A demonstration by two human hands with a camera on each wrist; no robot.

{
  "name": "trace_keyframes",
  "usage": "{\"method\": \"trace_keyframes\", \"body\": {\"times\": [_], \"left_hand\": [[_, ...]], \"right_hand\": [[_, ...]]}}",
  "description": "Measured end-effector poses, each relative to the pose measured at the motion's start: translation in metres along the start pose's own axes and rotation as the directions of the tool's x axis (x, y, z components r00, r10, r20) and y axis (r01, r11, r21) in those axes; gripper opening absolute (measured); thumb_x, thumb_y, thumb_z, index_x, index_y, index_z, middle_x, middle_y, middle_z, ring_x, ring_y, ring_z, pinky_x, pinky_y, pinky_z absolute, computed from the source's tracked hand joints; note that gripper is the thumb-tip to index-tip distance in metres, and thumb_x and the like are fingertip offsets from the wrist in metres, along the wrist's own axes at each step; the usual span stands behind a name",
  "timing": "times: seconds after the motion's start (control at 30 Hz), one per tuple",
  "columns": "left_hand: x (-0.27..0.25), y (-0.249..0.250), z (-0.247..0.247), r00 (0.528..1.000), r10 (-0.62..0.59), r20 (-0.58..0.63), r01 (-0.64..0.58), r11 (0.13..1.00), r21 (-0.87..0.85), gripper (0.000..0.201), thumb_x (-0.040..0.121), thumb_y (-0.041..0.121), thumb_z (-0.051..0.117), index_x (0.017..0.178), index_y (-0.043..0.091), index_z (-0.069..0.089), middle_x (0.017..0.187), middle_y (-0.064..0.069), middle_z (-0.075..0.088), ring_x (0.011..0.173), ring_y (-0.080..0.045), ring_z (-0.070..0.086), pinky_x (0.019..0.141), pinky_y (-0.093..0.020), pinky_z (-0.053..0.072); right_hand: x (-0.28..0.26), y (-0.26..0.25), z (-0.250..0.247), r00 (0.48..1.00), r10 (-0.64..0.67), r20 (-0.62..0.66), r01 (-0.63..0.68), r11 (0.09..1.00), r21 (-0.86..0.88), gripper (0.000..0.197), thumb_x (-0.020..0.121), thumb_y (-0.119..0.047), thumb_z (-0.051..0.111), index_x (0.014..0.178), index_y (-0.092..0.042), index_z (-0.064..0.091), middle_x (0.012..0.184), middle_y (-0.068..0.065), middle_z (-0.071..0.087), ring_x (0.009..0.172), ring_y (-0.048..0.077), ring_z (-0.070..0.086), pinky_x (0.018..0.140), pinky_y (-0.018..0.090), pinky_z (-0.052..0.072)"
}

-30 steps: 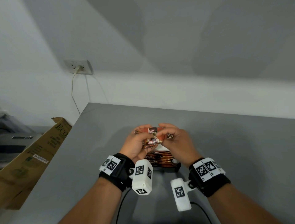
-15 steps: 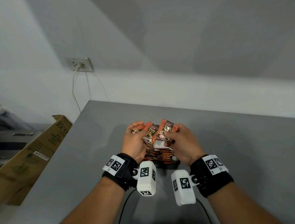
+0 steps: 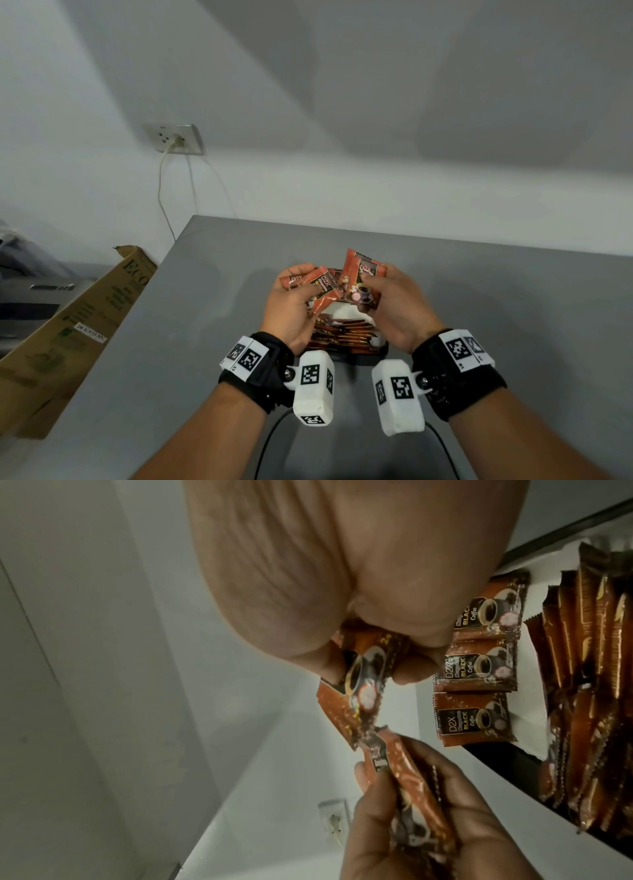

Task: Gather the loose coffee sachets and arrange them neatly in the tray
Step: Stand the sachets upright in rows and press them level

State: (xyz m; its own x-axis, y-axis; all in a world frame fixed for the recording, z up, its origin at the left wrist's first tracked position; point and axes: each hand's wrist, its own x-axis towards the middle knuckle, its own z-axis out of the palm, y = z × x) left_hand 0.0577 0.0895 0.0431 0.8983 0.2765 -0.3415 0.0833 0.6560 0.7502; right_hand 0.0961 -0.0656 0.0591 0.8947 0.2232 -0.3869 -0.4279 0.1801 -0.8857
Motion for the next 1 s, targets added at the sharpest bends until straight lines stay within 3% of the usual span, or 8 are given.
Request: {"method": "trace_keyframes", "body": {"times": [0.13,0.27,0.37,0.57,0.67,0.73,0.87,1.0], "left_hand": [[0.0,-0.007,0.005,0.999,0.036,0.012,-0.036,0.999,0.016,0.05,0.075,-0.032,0.048,0.104,0.008,0.057,0.095,-0.019,0.067,0.073,-0.025,0.069,0.056,-0.032,0.057],[-0.001,-0.007,0.005,0.998,0.017,0.057,-0.019,0.999,0.03,0.044,0.075,-0.027,0.052,0.102,0.007,0.058,0.088,-0.017,0.068,0.07,-0.026,0.068,0.059,-0.035,0.056],[-0.003,-0.004,0.004,0.998,-0.003,0.058,-0.005,0.992,0.127,0.034,0.083,-0.019,0.052,0.092,0.012,0.06,0.078,-0.008,0.072,0.064,-0.02,0.069,0.062,-0.035,0.052],[-0.002,-0.004,0.003,0.999,0.002,0.046,-0.009,0.988,0.151,0.031,0.087,-0.017,0.053,0.104,0.008,0.062,0.091,-0.014,0.072,0.074,-0.024,0.07,0.06,-0.034,0.056],[-0.002,-0.002,0.004,0.998,-0.066,0.011,0.065,0.996,0.054,0.023,0.097,0.002,0.048,0.112,-0.002,0.065,0.098,-0.018,0.073,0.085,-0.03,0.071,0.075,-0.041,0.057],[-0.001,0.0,0.001,0.995,-0.096,-0.008,0.096,0.994,0.049,0.027,0.1,0.005,0.043,0.112,-0.004,0.066,0.093,-0.021,0.074,0.078,-0.029,0.072,0.073,-0.04,0.054],[-0.002,-0.001,-0.002,0.989,-0.144,0.007,0.143,0.986,0.084,0.033,0.102,0.004,0.039,0.122,0.0,0.064,0.106,-0.023,0.073,0.087,-0.028,0.072,0.069,-0.037,0.059],[-0.005,-0.002,0.002,0.976,-0.202,0.087,0.198,0.979,0.055,0.044,0.104,0.033,0.042,0.12,-0.001,0.065,0.11,-0.021,0.069,0.091,-0.028,0.067,0.08,-0.038,0.051]], "right_hand": [[-0.008,0.008,0.009,0.993,0.077,0.088,-0.076,0.997,-0.02,0.019,0.099,0.001,0.053,0.109,-0.01,0.066,0.098,0.015,0.075,0.077,0.021,0.07,0.059,0.028,0.053],[-0.007,0.008,0.015,1.0,0.027,0.008,-0.026,0.995,-0.093,0.018,0.097,0.001,0.057,0.109,-0.009,0.064,0.102,0.016,0.076,0.095,0.032,0.073,0.094,0.052,0.057],[-0.002,0.001,0.014,0.998,-0.036,-0.058,0.025,0.984,-0.178,0.017,0.095,-0.005,0.06,0.11,-0.012,0.063,0.105,0.014,0.076,0.101,0.034,0.073,0.098,0.058,0.054],[-0.012,0.001,0.016,0.999,-0.015,0.049,0.026,0.971,-0.239,0.018,0.097,0.0,0.056,0.104,-0.013,0.067,0.097,0.011,0.078,0.092,0.028,0.074,0.09,0.045,0.058],[-0.015,-0.004,0.013,0.999,-0.031,0.035,0.036,0.988,-0.15,0.022,0.095,0.005,0.054,0.092,-0.011,0.068,0.083,0.008,0.077,0.071,0.019,0.074,0.067,0.033,0.06],[-0.012,-0.008,0.008,1.0,-0.014,-0.001,0.014,0.998,-0.057,0.019,0.093,0.006,0.051,0.097,-0.005,0.066,0.081,0.012,0.075,0.061,0.017,0.071,0.052,0.027,0.053],[-0.011,-0.009,0.007,0.998,0.01,0.058,-0.001,0.986,-0.165,0.025,0.091,0.003,0.051,0.108,-0.007,0.066,0.091,0.013,0.074,0.073,0.021,0.071,0.065,0.033,0.055],[-0.011,0.001,0.014,0.984,-0.138,0.111,0.172,0.885,-0.432,0.027,0.092,-0.001,0.063,0.113,-0.017,0.06,0.098,0.003,0.077,0.087,0.016,0.074,0.075,0.029,0.057]]}}
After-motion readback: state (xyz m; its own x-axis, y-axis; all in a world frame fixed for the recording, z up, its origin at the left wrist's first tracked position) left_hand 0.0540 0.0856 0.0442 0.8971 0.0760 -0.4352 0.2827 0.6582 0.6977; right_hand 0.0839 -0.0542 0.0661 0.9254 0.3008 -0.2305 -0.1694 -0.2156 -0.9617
